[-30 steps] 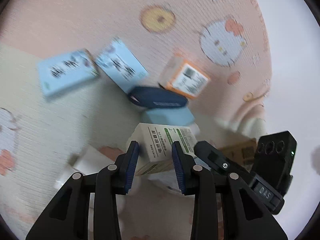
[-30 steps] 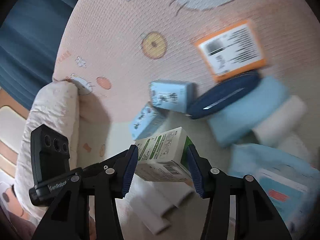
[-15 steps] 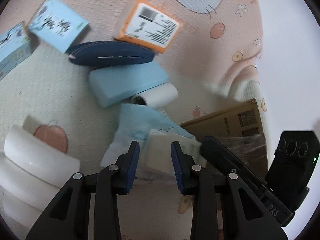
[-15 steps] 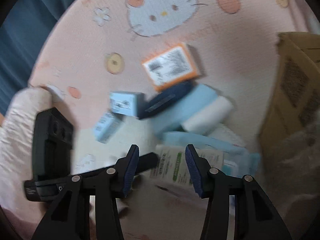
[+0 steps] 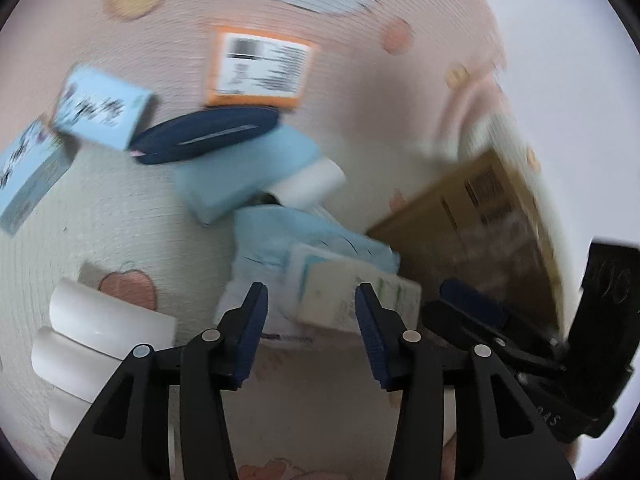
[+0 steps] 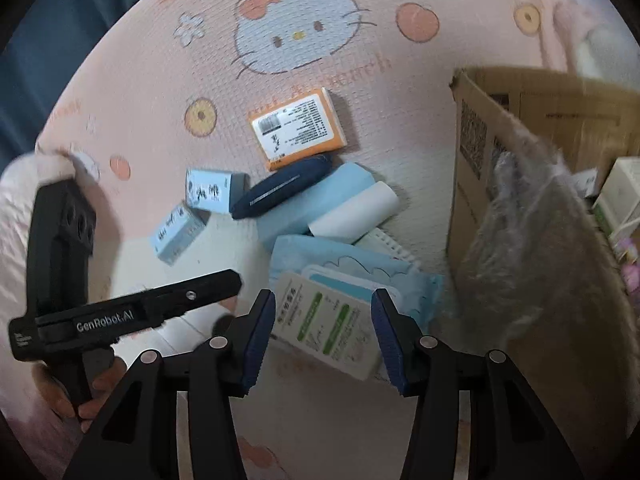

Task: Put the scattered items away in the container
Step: 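Lift the held medicine box and carry it over the cardboard box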

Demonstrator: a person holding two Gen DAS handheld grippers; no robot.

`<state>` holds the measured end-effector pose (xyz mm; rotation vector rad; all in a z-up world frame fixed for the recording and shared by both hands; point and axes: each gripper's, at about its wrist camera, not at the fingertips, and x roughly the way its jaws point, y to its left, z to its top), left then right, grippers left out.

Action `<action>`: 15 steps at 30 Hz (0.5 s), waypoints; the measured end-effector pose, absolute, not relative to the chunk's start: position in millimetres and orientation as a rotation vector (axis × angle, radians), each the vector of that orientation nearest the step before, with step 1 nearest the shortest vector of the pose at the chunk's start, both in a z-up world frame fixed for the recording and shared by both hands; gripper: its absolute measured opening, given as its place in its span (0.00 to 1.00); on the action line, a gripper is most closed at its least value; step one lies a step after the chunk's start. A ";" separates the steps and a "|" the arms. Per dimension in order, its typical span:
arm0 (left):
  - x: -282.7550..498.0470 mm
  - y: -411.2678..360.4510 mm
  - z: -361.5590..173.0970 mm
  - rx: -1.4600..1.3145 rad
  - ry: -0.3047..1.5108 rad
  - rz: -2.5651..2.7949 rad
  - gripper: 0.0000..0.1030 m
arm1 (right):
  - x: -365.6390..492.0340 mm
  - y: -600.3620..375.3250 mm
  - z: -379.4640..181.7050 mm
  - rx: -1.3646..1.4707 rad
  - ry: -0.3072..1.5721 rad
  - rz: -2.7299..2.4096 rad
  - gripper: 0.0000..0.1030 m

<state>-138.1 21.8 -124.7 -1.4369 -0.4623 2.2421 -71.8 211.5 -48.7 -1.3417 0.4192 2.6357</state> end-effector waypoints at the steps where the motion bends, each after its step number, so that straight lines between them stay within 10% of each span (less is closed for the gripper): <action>1: -136.2 28.1 -123.8 -1.428 -0.436 2.228 0.49 | -69.0 210.0 -49.0 -1.352 0.410 2.634 0.47; 15: -158.2 28.0 -168.3 -1.550 -0.720 2.025 0.49 | -63.9 220.8 -90.7 -1.436 0.566 2.531 0.54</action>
